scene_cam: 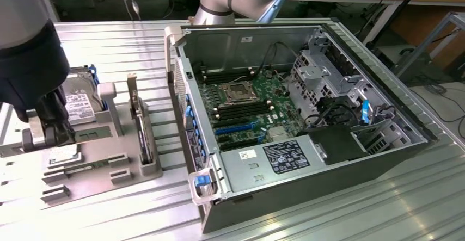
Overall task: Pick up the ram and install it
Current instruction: 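Pick up the ram and move it above insertion slot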
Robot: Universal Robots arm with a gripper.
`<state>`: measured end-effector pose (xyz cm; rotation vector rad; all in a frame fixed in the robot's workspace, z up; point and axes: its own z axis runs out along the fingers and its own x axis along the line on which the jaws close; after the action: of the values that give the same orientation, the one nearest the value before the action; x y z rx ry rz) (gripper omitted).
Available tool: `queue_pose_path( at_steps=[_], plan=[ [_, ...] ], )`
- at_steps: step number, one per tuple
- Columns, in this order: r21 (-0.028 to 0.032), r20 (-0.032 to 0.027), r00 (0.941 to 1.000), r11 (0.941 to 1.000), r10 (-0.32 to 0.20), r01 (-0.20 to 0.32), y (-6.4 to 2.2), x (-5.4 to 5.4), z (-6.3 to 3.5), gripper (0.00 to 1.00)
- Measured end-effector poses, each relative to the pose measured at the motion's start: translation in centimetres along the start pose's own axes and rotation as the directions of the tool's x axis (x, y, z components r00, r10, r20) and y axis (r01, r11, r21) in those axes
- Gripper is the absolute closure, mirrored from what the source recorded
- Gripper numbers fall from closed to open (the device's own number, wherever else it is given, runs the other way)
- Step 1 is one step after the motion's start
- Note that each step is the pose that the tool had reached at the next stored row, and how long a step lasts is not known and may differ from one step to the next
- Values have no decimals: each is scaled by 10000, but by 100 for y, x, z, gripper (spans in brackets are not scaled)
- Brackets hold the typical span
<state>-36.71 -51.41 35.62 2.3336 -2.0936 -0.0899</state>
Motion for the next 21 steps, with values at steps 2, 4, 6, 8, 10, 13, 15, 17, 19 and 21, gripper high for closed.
queue_pose_path(
  at_steps=[2, 4, 6, 8, 10, 13, 15, 17, 19, 21],
  plan=[
    [1, 0, 10000, 10000, 1, -1, 4, -16, -112, 86],
    [0, 0, 10000, 10000, 1, -1, 6, -31, -186, 86],
    [1, 0, 10000, 10000, 1, -1, 6, -43, -226, 86],
    [0, 0, 10000, 10000, 1, -1, 7, -56, -271, 86],
    [1, 1, 10000, 10000, 0, 0, 7, -59, -289, 86],
    [1, 1, 10000, 10000, -1, 1, 5, -60, -290, 86],
    [1, 0, 10000, 10000, 1, -1, -40, -55, -293, 86],
    [-1, 0, 10000, 10000, 0, 0, -147, -43, -298, 86],
    [-4, 0, 10000, 10000, 1, -1, -250, -32, -303, 86],
    [-5, 2, 10000, 10000, 1, -1, -333, -23, -306, 86]
  ],
)
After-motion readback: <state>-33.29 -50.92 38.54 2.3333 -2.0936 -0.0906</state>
